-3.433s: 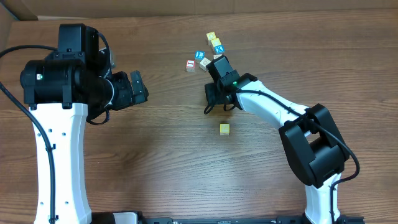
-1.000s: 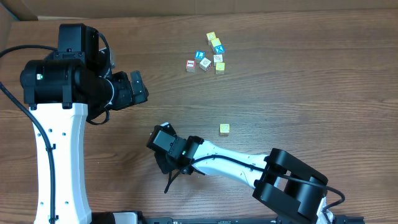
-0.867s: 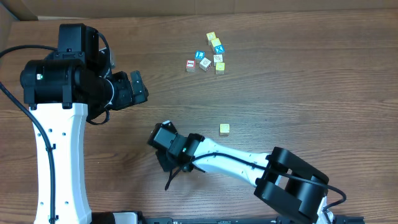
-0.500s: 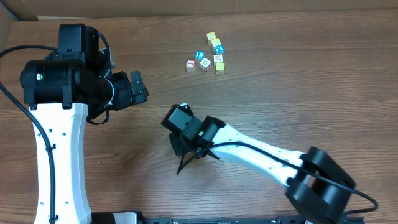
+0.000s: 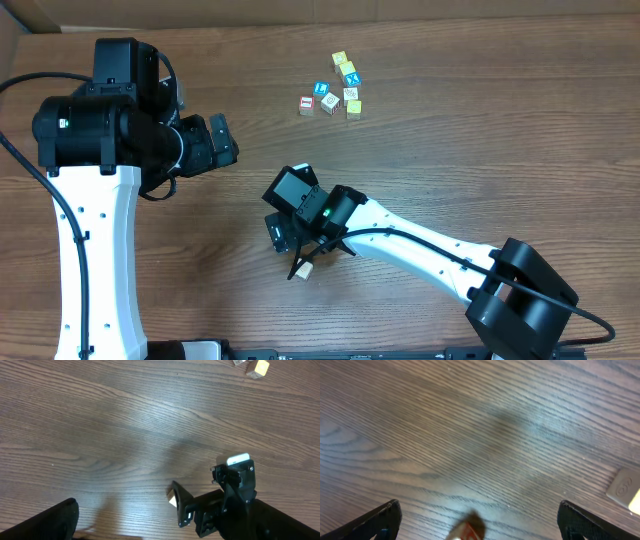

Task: Flip 4 blocks
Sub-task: 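Rotate the white block with the right gripper, turning the 4 face up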

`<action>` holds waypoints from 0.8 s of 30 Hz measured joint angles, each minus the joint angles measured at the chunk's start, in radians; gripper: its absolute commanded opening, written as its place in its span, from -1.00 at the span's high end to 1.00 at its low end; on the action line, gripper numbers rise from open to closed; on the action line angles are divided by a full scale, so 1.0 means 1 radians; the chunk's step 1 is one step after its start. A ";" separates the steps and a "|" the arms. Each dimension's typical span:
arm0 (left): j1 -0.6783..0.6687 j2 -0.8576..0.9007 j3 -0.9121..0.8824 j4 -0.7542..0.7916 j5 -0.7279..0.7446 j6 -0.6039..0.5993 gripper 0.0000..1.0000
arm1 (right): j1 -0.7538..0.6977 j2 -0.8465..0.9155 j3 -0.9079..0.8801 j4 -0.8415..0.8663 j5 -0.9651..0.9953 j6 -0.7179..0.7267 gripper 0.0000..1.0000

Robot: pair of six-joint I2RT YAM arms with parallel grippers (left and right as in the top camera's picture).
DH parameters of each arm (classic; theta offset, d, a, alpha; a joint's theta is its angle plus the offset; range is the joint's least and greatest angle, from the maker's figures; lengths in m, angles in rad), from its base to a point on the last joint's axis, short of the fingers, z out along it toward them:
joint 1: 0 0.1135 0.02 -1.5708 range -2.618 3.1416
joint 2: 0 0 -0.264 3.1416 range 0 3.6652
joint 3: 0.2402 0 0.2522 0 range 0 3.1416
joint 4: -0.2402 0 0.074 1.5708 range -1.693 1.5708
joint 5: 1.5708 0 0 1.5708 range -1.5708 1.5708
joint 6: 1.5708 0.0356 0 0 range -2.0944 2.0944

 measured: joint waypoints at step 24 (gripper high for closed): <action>0.000 0.000 0.000 0.000 0.000 0.000 -0.99 | 0.114 0.000 -0.050 0.002 -0.085 -0.120 -0.44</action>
